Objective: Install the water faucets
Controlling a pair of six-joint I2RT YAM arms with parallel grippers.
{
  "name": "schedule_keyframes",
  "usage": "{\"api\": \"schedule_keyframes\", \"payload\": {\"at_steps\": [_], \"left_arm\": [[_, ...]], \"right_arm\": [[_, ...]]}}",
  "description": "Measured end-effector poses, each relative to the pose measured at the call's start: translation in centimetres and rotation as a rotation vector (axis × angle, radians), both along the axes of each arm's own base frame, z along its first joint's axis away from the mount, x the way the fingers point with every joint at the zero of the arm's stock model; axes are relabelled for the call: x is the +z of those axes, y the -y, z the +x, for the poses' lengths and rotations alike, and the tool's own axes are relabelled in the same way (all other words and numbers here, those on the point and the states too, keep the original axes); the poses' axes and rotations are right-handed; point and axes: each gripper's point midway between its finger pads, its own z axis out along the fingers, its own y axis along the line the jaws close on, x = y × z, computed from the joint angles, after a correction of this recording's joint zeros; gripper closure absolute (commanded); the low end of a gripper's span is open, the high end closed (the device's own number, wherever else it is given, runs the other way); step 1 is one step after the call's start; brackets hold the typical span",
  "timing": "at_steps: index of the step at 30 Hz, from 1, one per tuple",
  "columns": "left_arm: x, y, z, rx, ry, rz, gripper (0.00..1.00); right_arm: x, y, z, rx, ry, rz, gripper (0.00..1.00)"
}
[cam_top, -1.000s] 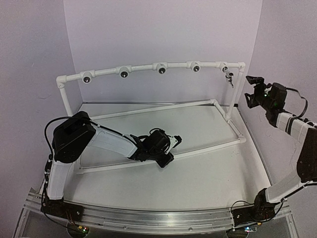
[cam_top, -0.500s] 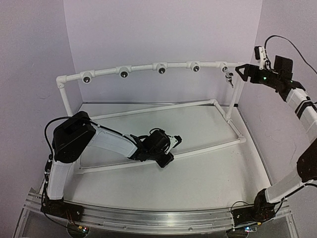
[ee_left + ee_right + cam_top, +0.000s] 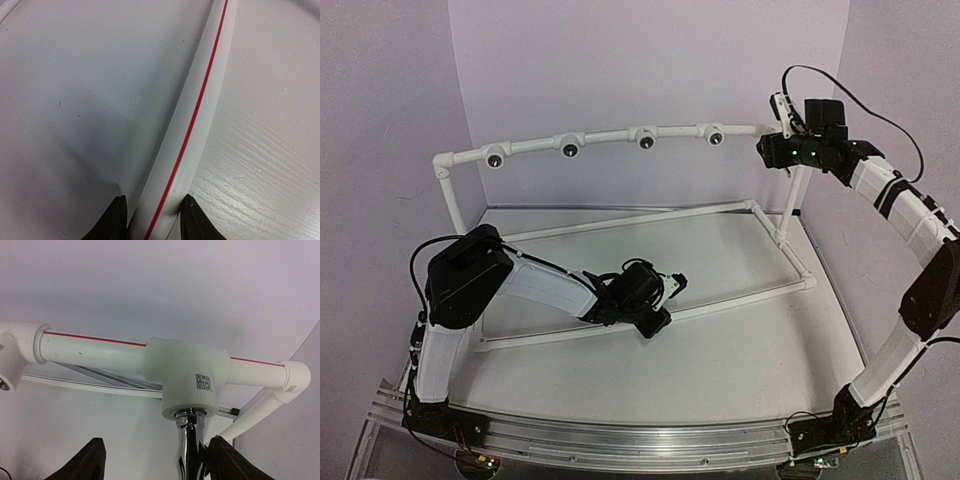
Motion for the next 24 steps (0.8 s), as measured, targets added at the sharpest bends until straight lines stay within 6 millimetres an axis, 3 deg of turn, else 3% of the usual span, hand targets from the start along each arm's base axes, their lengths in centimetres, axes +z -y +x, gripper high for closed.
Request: {"api": "schedule_keyframes", "payload": {"at_steps": [2, 5, 11, 14, 18, 24], "left_arm": [[0.0, 0.0, 0.0, -0.001, 0.0, 0.0, 1.0], [0.0, 0.0, 0.0, -0.001, -0.001, 0.0, 1.0], [0.0, 0.0, 0.0, -0.001, -0.001, -0.001, 1.0], [0.0, 0.0, 0.0, -0.002, -0.001, -0.001, 1.0], [0.0, 0.0, 0.0, -0.002, -0.001, -0.001, 1.0], [0.1, 0.2, -0.1, -0.006, -0.004, -0.008, 1.0]], "right_arm": [[-0.1, 0.2, 0.4, -0.036, 0.002, -0.008, 0.5], [0.0, 0.8, 0.7, -0.077, 0.003, -0.003, 0.77], [0.1, 1.6, 0.9, -0.146, -0.001, 0.065, 1.0], [0.2, 1.4, 1.0, -0.139, -0.012, 0.146, 1.0], [0.0, 2.2, 1.4, -0.127, -0.089, 0.476, 1.0], [-0.7, 3.4, 1.0, 0.036, -0.26, 1.257, 1.0]]}}
